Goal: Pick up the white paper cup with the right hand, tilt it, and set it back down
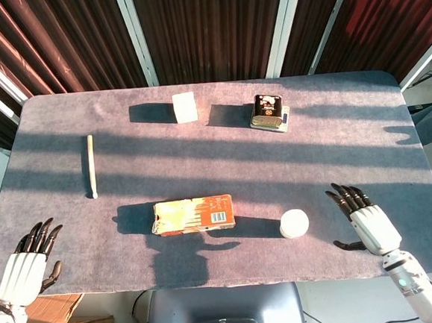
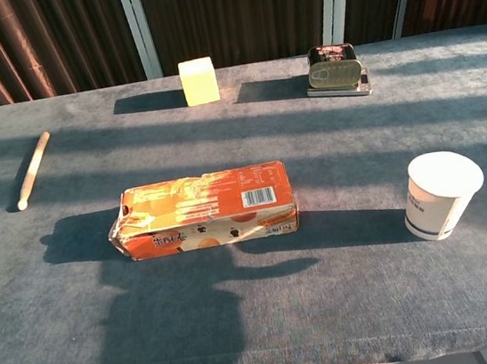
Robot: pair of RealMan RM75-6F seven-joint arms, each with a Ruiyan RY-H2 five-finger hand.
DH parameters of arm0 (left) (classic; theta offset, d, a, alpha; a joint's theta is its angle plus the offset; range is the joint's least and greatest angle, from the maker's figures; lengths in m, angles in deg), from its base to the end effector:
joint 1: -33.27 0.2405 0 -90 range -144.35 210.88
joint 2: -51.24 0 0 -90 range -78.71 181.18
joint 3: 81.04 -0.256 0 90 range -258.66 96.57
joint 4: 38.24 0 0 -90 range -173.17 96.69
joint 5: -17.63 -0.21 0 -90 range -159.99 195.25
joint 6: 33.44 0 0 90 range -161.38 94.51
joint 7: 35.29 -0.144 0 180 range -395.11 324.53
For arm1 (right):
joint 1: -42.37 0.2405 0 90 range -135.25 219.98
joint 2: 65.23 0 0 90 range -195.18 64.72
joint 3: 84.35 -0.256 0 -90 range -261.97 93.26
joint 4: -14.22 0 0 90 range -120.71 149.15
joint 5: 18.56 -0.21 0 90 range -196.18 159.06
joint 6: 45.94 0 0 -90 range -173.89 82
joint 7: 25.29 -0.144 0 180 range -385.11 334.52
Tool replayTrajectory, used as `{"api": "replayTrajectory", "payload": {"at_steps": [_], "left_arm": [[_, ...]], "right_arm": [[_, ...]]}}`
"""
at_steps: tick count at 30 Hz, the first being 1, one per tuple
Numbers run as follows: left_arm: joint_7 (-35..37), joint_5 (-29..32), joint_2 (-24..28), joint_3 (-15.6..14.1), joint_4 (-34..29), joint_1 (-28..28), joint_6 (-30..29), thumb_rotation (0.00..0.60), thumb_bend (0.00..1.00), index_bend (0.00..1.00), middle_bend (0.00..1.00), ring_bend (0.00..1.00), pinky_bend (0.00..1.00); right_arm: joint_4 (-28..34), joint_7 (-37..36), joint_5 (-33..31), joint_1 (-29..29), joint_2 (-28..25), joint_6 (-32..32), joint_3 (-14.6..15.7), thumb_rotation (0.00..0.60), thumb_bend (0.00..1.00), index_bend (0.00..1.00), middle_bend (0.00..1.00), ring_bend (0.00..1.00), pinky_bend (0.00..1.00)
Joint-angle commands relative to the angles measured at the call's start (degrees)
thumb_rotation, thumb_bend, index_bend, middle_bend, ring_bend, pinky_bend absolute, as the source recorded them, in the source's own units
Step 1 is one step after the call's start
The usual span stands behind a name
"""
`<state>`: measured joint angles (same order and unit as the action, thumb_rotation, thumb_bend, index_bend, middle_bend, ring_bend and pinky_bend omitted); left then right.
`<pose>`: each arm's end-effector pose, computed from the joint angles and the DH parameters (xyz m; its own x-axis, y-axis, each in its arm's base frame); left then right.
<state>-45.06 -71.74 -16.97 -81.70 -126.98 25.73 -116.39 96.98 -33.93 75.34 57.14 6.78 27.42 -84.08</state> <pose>-0.3077 0.1822 0.1251 0.5502 0.0624 0.8327 0.8322 -0.1224 -0.5408 -0.2962 -0.2192 0.0877 0.3515 -0.2146 0.9112 -0.9185 -0.2672 0.2914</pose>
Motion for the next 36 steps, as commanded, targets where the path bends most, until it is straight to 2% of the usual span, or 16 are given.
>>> {"api": "replayTrajectory", "payload": {"at_steps": [1, 11, 18, 26, 33, 36], "left_arm": [[0.18, 0.06, 0.12, 0.01, -0.07, 0.07, -0.03, 0.6, 0.41, 0.13, 0.0, 0.0, 0.21], [0.81, -0.27, 0.58, -0.11, -0.37, 0.3, -0.37, 0.6, 0.41, 0.16, 0.0, 0.0, 0.21], [1.42, -0.43, 0.88, -0.17, -0.44, 0.46, -0.58, 0.6, 0.41, 0.16, 0.0, 0.0, 0.21], [1.5, -0.43, 0.98, -0.19, -0.52, 0.46, -0.39, 0.6, 0.41, 0.17, 0.0, 0.0, 0.21], [1.36, -0.37, 1.02, -0.19, -0.66, 0.47, -0.26, 0.6, 0.41, 0.17, 0.0, 0.0, 0.21], [1.31, -0.31, 1.03, -0.19, -0.7, 0.47, -0.18, 0.6, 0.41, 0.17, 0.0, 0.0, 0.21]], "right_arm": [[-3.47, -5.44, 1.04, 3.8, 2.74, -3.78, -0.16, 0.6, 0.15, 0.14, 0.14, 0.1, 0.23], [-7.66, -12.75, 0.8, 9.34, 7.87, -9.39, -0.44, 0.6, 0.15, 0.3, 0.26, 0.23, 0.35], [-9.61, -13.56, -0.12, 11.12, 10.3, -10.87, -0.55, 0.6, 0.15, 0.41, 0.33, 0.33, 0.43], [-12.49, -11.8, -0.67, 10.74, 13.29, -7.79, -0.97, 0.6, 0.15, 0.6, 0.46, 0.49, 0.6], [-13.87, -10.09, 0.15, 9.81, 14.18, -2.78, -1.46, 0.6, 0.15, 0.62, 0.47, 0.5, 0.61], [-12.72, -3.26, 0.93, 9.24, 13.3, 0.08, -2.01, 0.6, 0.15, 0.62, 0.47, 0.5, 0.61]]}}
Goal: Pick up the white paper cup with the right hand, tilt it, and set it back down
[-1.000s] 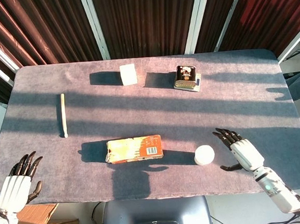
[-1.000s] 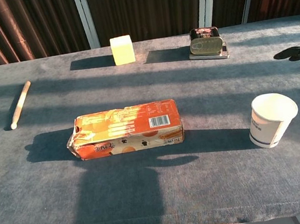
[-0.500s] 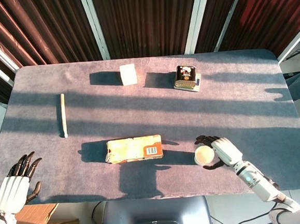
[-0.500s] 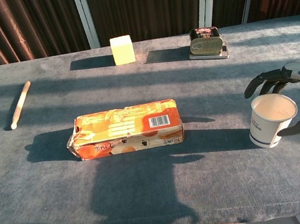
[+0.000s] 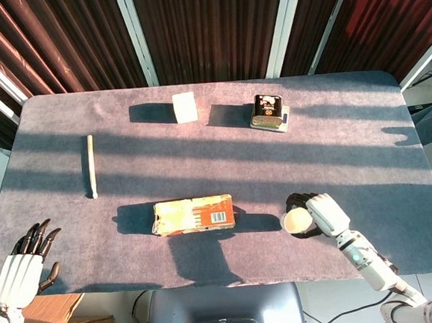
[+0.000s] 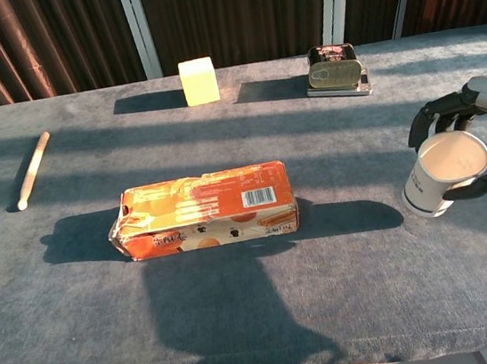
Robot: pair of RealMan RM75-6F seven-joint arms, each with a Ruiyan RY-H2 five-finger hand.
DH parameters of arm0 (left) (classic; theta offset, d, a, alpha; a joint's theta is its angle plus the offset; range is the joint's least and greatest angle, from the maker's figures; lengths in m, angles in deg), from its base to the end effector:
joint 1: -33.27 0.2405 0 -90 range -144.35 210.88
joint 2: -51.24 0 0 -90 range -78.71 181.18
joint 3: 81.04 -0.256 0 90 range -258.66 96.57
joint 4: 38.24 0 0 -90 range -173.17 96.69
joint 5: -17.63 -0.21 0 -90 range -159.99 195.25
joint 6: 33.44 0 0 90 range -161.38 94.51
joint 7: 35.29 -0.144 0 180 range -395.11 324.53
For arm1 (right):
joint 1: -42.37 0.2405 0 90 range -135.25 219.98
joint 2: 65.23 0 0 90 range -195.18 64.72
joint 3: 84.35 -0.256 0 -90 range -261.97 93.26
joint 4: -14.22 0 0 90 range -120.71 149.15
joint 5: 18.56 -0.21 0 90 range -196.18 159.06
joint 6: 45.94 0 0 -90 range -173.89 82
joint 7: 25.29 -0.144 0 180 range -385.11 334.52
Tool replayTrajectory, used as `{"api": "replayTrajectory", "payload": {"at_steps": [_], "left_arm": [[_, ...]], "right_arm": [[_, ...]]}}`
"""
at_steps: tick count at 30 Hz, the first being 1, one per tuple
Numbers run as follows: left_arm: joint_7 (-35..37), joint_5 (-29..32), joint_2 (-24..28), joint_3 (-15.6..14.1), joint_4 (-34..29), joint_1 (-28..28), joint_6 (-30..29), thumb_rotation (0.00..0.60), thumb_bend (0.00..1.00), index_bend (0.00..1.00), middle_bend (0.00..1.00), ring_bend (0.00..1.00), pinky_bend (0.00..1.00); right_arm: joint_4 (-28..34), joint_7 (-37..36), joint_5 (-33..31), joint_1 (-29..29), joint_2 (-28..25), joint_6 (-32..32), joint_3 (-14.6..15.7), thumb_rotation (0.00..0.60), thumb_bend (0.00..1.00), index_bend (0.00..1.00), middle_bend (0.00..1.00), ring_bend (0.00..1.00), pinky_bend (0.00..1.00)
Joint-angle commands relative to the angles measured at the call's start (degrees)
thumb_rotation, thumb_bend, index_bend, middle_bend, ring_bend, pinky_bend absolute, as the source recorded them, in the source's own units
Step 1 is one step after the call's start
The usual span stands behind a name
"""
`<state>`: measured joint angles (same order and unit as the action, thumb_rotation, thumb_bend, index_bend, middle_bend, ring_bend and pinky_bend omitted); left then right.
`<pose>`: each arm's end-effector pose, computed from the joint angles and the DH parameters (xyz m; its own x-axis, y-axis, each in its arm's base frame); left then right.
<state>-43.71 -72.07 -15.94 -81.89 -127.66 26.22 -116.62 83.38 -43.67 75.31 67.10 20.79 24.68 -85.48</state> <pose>-0.3080 0.1788 0.1297 0.5355 0.0676 0.8418 0.8421 -0.1188 -0.5261 -0.2638 -0.2760 0.0232 0.2324 -0.2418 0.9421 -0.9172 -0.3767 0.1296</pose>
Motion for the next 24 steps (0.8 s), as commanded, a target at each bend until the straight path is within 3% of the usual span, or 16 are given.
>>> {"api": "replayTrajectory", "payload": {"at_steps": [1, 7, 12, 17, 24], "left_arm": [[-0.08, 0.03, 0.01, 0.0, -0.04, -0.02, 0.1, 0.6, 0.41, 0.17, 0.0, 0.0, 0.21], [-0.4, 0.18, 0.03, -0.06, -0.26, -0.08, 0.46, 0.6, 0.41, 0.17, 0.0, 0.0, 0.21], [-0.63, 0.66, 0.26, -0.05, -0.67, -0.13, 0.96, 0.6, 0.41, 0.17, 0.0, 0.0, 0.22], [-0.41, 0.67, 0.44, -0.06, -0.84, -0.07, 0.9, 0.6, 0.41, 0.17, 0.0, 0.0, 0.22], [-0.56, 0.75, 0.5, -0.14, -0.89, -0.16, 1.3, 0.6, 0.41, 0.17, 0.0, 0.0, 0.22]], "right_arm": [[1.49, 9.9, 1.22, -0.89, -1.11, 3.6, -0.83, 0.6, 0.15, 0.62, 0.47, 0.5, 0.61], [8.89, 43.49, -0.63, -1.98, -4.26, 3.7, -2.66, 0.6, 0.15, 0.6, 0.47, 0.5, 0.61], [17.86, 66.35, -9.99, -1.74, -6.2, -3.11, -4.19, 0.6, 0.16, 0.6, 0.47, 0.5, 0.61], [22.27, 73.82, -20.94, 0.53, -6.52, -10.34, -5.41, 0.6, 0.16, 0.58, 0.47, 0.47, 0.59], [21.51, 72.77, -27.2, 3.41, -5.78, -15.01, -5.38, 0.6, 0.16, 0.49, 0.46, 0.4, 0.54]]}}
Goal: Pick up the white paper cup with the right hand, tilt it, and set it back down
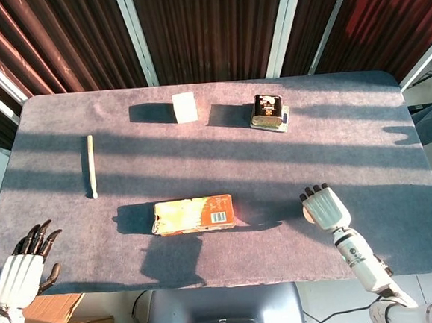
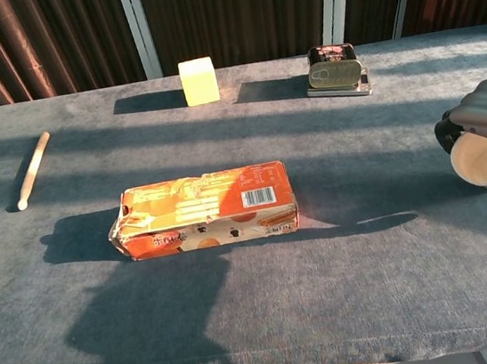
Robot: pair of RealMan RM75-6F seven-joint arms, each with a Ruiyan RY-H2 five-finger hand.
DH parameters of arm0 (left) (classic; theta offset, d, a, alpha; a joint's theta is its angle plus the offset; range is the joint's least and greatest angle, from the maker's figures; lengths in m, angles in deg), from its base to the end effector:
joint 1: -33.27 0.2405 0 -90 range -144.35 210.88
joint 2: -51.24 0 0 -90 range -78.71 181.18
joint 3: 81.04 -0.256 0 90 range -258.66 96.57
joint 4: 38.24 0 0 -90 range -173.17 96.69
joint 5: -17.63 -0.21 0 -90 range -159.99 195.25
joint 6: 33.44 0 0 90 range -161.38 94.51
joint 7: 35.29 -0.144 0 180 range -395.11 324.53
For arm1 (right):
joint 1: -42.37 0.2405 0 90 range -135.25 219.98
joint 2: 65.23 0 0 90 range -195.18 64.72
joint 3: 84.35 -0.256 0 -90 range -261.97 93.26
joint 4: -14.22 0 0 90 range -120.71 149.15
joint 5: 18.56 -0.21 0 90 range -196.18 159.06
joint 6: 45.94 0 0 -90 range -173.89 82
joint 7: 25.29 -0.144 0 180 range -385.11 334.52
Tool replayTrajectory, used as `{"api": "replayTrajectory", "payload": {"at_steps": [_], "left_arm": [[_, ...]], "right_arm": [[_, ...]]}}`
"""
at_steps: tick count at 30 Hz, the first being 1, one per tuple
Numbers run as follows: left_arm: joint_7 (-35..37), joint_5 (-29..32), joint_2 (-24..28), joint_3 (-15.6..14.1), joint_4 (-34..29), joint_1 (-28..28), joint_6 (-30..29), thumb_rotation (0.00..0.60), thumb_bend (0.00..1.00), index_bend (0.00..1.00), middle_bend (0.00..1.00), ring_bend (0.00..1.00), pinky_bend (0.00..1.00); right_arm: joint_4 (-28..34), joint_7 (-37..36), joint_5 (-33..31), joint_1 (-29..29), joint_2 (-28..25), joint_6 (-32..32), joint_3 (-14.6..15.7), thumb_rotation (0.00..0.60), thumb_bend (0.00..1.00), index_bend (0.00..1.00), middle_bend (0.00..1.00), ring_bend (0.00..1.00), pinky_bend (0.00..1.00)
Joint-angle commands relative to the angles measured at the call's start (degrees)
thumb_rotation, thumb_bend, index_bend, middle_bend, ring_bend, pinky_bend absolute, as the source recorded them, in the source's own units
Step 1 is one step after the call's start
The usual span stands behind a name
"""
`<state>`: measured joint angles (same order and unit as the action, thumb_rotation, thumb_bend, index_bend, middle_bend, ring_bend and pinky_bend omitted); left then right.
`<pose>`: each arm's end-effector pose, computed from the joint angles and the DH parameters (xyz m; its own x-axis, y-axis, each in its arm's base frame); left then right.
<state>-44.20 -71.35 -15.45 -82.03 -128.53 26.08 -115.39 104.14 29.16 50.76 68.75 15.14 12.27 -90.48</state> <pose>-0.3085 0.1786 0.1287 0.5374 0.0914 0.8383 0.8420 -0.1129 -0.5275 -0.2412 -0.2808 0.0225 0.8902 -0.1366 0.4346 -0.4534 -0.3595 0.8156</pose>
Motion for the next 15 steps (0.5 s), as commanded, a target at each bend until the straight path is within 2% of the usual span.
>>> {"api": "replayTrajectory", "payload": {"at_steps": [1, 5, 10, 12, 15], "left_arm": [[-0.1, 0.04, 0.02, -0.01, -0.04, -0.03, 0.09, 0.6, 0.41, 0.17, 0.0, 0.0, 0.22], [-0.14, -0.03, 0.0, -0.02, -0.04, -0.04, 0.07, 0.6, 0.41, 0.17, 0.0, 0.0, 0.22], [-0.4, 0.01, -0.05, -0.09, -0.08, -0.1, 0.33, 0.6, 0.41, 0.17, 0.0, 0.0, 0.22], [-0.47, 0.02, -0.04, -0.09, -0.11, -0.11, 0.36, 0.6, 0.41, 0.17, 0.0, 0.0, 0.22], [-0.57, 0.1, -0.08, -0.07, -0.14, -0.09, 0.37, 0.6, 0.41, 0.17, 0.0, 0.0, 0.22]], "right_arm": [[0.51, -0.38, -2.92, 1.97, -0.06, -2.78, -0.25, 0.6, 0.16, 0.47, 0.45, 0.39, 0.53], [-0.4, -3.53, -2.74, 2.51, -0.02, -2.87, 0.27, 0.6, 0.16, 0.32, 0.31, 0.28, 0.46], [-1.93, -10.55, -0.01, 2.58, -0.57, -2.62, 0.78, 0.6, 0.16, 0.07, 0.04, 0.05, 0.24], [-2.73, -13.93, 1.16, 2.54, -0.97, -2.79, 1.13, 0.6, 0.16, 0.03, 0.0, 0.02, 0.2], [-3.89, -17.13, 1.29, 2.74, -1.65, -3.77, 1.49, 0.6, 0.16, 0.04, 0.0, 0.02, 0.2]]}}
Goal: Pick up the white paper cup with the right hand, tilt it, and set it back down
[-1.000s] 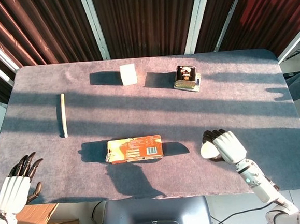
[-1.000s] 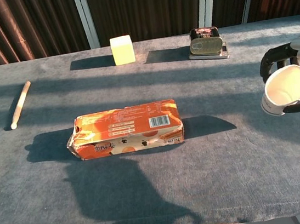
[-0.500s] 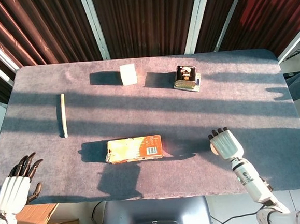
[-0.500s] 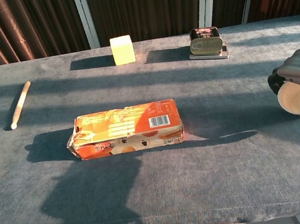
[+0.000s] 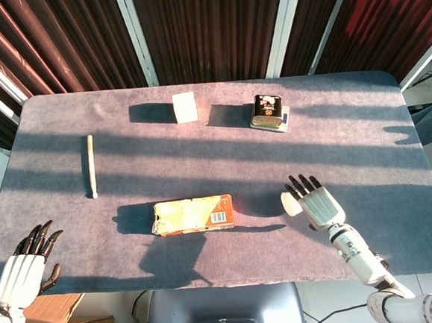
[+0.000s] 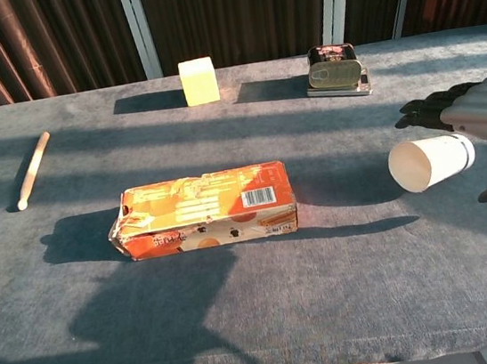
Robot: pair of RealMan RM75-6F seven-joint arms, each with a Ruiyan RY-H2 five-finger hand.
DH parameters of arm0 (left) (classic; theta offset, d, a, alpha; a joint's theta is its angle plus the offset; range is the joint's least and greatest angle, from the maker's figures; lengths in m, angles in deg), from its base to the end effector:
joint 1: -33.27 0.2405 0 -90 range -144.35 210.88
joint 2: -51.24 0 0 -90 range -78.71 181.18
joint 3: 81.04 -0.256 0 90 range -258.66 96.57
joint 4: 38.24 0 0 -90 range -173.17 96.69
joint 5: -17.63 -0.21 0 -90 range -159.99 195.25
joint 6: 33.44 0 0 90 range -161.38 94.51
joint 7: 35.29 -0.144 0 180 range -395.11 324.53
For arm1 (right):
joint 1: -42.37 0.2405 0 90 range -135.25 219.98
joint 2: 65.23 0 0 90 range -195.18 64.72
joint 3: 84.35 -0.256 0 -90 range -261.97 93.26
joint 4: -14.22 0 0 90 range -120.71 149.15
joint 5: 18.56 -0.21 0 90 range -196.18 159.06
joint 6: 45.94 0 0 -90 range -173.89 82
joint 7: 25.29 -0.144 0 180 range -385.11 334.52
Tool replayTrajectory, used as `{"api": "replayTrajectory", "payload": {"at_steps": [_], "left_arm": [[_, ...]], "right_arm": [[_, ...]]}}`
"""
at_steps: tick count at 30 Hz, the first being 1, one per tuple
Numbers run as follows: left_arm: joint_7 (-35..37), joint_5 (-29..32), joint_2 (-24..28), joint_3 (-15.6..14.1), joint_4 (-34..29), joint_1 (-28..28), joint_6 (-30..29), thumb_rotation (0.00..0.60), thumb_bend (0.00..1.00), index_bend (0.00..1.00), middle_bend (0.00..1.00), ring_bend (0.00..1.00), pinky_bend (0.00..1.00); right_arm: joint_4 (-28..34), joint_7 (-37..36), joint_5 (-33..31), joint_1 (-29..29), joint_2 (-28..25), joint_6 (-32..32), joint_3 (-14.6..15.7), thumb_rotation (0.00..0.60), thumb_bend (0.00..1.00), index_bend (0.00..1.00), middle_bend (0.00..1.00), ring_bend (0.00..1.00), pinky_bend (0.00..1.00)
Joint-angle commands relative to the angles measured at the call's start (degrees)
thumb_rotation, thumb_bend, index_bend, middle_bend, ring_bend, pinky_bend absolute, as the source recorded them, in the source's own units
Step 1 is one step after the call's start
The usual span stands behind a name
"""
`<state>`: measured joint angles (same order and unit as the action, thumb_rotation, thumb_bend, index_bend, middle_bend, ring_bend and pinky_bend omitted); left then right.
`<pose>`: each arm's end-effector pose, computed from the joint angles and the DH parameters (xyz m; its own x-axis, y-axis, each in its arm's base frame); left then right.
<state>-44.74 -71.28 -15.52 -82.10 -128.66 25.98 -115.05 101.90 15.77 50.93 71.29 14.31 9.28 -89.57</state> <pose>-0.3082 0.1787 0.1273 0.5428 0.0970 0.8342 0.8387 -0.1154 -0.5323 -0.2444 -0.2912 0.0223 0.8036 -0.2138 0.5554 -0.5930 -0.3668 0.7168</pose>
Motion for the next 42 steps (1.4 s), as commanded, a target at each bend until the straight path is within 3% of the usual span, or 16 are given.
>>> {"api": "replayTrajectory", "payload": {"at_steps": [1, 6, 17, 22, 27, 31, 34, 38, 40, 42], "left_arm": [[-0.08, 0.05, -0.02, -0.01, -0.02, 0.0, 0.05, 0.6, 0.41, 0.17, 0.0, 0.0, 0.22], [-0.51, 0.05, -0.11, -0.06, -0.08, -0.08, 0.27, 0.6, 0.41, 0.17, 0.0, 0.0, 0.22], [-0.56, 0.01, -0.07, -0.1, -0.14, -0.04, 0.22, 0.6, 0.41, 0.18, 0.0, 0.0, 0.22], [-0.57, 0.02, -0.07, -0.09, -0.13, -0.06, 0.24, 0.6, 0.41, 0.18, 0.0, 0.0, 0.22], [-0.42, 0.11, -0.03, -0.06, -0.15, -0.03, 0.22, 0.6, 0.41, 0.18, 0.0, 0.0, 0.22], [-0.52, 0.12, -0.03, -0.09, -0.19, -0.04, 0.29, 0.6, 0.41, 0.18, 0.0, 0.0, 0.22], [-0.64, 0.17, -0.04, -0.1, -0.24, -0.05, 0.35, 0.6, 0.41, 0.18, 0.0, 0.0, 0.22], [-0.66, 0.24, 0.01, -0.1, -0.34, -0.03, 0.37, 0.6, 0.41, 0.18, 0.0, 0.0, 0.22], [-0.64, 0.24, 0.02, -0.1, -0.37, -0.01, 0.34, 0.6, 0.41, 0.18, 0.0, 0.0, 0.22], [-0.64, 0.24, 0.02, -0.1, -0.38, -0.01, 0.34, 0.6, 0.41, 0.18, 0.0, 0.0, 0.22]], "right_arm": [[-2.26, -4.41, 1.17, 0.29, -0.73, -0.82, 0.58, 0.6, 0.16, 0.07, 0.01, 0.03, 0.22], [-6.56, -7.78, 1.54, 1.11, 0.9, -1.08, 0.29, 0.6, 0.16, 0.19, 0.11, 0.1, 0.3], [-15.54, -13.96, 4.18, 2.76, 5.63, -0.19, -0.09, 0.6, 0.16, 0.31, 0.23, 0.22, 0.41], [-18.66, -15.85, 6.03, 3.08, 7.38, 0.45, 0.59, 0.6, 0.21, 0.41, 0.31, 0.32, 0.5], [-21.35, -17.25, 8.04, 2.97, 8.58, 2.25, 1.14, 0.6, 0.32, 0.59, 0.44, 0.49, 0.63], [-22.06, -18.34, 10.48, 2.37, 8.82, 5.94, 1.29, 0.6, 0.34, 0.64, 0.48, 0.53, 0.65], [-22.83, -16.55, 14.49, 1.6, 9.03, 12.05, 1.72, 0.6, 0.34, 0.64, 0.48, 0.53, 0.65], [-24.31, -5.67, 21.1, 0.48, 9.44, 20.8, 3.15, 0.6, 0.34, 0.65, 0.48, 0.53, 0.65], [-25.29, 1.13, 23.44, 0.33, 9.71, 23.1, 3.69, 0.6, 0.34, 0.65, 0.48, 0.53, 0.65], [-25.41, 3.1, 23.95, 0.25, 9.8, 23.57, 3.79, 0.6, 0.34, 0.65, 0.48, 0.53, 0.65]]}}
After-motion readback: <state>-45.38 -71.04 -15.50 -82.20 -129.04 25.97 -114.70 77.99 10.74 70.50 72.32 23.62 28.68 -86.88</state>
